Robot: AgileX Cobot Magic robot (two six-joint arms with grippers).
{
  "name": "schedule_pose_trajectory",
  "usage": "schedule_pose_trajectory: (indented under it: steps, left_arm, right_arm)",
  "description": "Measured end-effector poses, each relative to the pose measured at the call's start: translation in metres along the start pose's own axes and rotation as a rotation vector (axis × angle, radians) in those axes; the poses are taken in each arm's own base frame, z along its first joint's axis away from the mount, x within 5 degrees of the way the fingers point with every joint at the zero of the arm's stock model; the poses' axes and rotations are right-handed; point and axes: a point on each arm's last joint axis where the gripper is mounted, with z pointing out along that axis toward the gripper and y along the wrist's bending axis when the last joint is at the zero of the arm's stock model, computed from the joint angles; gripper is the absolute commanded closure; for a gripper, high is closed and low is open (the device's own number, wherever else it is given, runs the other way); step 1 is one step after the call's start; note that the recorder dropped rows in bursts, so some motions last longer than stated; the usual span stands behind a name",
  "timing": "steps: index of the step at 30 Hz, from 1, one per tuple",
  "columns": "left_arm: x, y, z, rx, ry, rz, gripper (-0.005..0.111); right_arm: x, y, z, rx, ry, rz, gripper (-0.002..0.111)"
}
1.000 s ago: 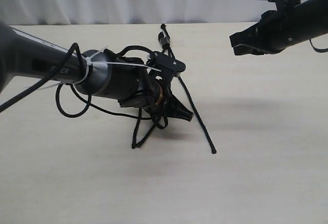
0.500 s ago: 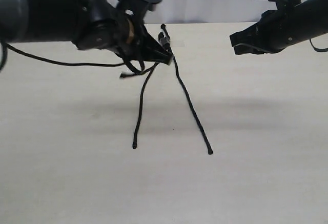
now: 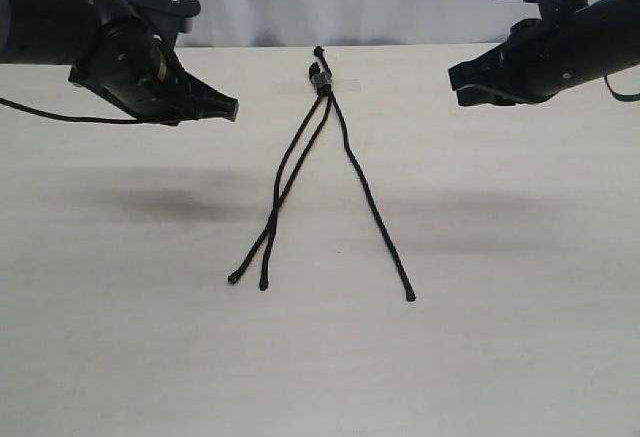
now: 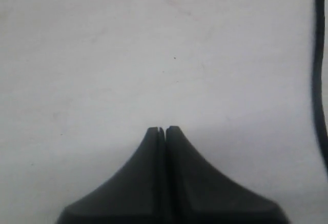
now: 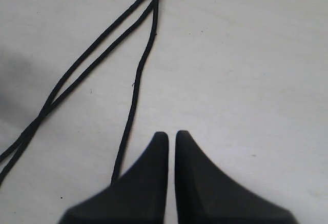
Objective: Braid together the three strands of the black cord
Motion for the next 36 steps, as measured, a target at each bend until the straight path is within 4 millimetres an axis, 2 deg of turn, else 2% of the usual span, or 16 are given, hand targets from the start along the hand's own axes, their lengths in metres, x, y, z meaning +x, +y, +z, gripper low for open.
schedule_pose_trajectory:
  steps: [3,11,14,19,21,28,32,36]
  left_arm:
    - [0.003,-0.015,-0.002,0.024,0.001,0.054,0.107]
    - [0.026,-0.093,-0.016,0.121,-0.031,0.316,0.107]
    - [0.037,-0.108,-0.013,0.094,-0.016,0.423,0.105]
    - [0.042,-0.108,-0.008,0.045,0.015,0.446,0.089]
    - [0.042,-0.108,-0.007,0.044,0.018,0.425,0.086]
    - [0.047,-0.110,0.007,0.070,0.034,0.382,0.087]
    - [0.052,-0.098,0.019,0.060,0.076,0.330,0.087]
    - [0.063,-0.090,0.021,0.044,0.131,0.319,0.087]
  right_arm:
    - [0.000,0.000,0.000,0.000,0.000,0.000,0.104]
    - [0.000,0.000,0.000,0.002,-0.003,0.000,0.104]
    - [0.000,0.000,0.000,0.002,-0.003,0.000,0.104]
    - [0.000,0.000,0.000,0.000,-0.004,0.004,0.104]
    - [0.000,-0.001,0.002,-0.005,-0.002,0.015,0.104]
    - [0.008,-0.008,0.024,-0.002,0.035,0.050,0.104]
    - [0.008,-0.009,0.026,-0.007,0.030,0.071,0.104]
    - [0.006,-0.010,0.026,0.005,0.007,0.083,0.104]
